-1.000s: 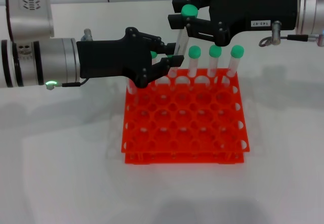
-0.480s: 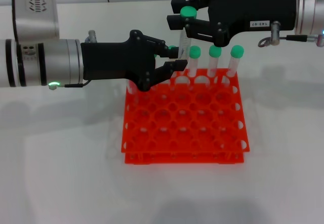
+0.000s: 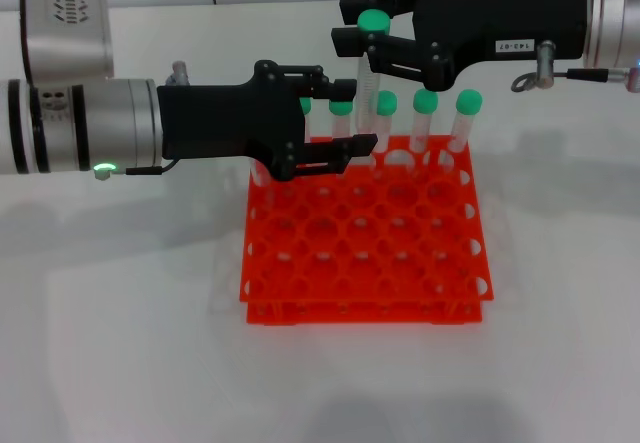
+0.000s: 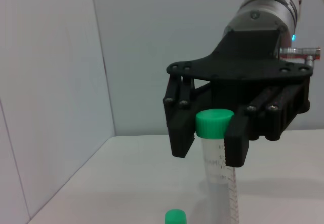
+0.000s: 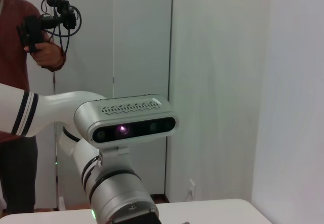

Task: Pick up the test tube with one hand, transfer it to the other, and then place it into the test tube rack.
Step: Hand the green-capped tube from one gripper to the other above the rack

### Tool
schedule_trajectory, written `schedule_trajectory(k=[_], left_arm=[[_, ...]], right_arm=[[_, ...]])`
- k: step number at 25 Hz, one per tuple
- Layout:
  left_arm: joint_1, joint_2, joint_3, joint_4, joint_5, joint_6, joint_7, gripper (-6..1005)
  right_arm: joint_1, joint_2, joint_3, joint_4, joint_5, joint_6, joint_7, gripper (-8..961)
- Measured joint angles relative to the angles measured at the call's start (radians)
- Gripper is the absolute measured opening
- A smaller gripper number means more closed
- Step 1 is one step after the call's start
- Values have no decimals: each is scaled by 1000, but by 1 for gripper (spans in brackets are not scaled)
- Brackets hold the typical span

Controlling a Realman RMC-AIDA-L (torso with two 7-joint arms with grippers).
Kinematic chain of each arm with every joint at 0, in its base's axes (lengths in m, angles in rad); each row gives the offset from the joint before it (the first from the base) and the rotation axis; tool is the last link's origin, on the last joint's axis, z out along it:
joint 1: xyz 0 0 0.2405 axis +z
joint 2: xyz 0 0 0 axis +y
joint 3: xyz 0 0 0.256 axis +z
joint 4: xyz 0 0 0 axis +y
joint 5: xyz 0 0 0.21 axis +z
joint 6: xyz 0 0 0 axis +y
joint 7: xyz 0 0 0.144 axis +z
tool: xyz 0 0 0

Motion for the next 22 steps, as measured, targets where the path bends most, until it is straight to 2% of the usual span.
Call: schedule_trajectory(k=[1,4,8,14,22], left_arm=[[0,0,-3,0,-1,0,-3,314],[3,0,-6,1,-9,0,-11,546],[38,1,-4,51,-19,0,-34,777],[135,3,-1,192,-20,5,-125,890],[263,9,-6,391,7,30,-296,890]], right_arm=[[-1,0,1,0,0,0,0,267],[-2,0,2,-1,0,0,0,267],[-4,0,2,-1,0,-1,0,267],[-4,2,2,0,0,3,-2,267],[-16,2,-4,4,0,13,-2,267]])
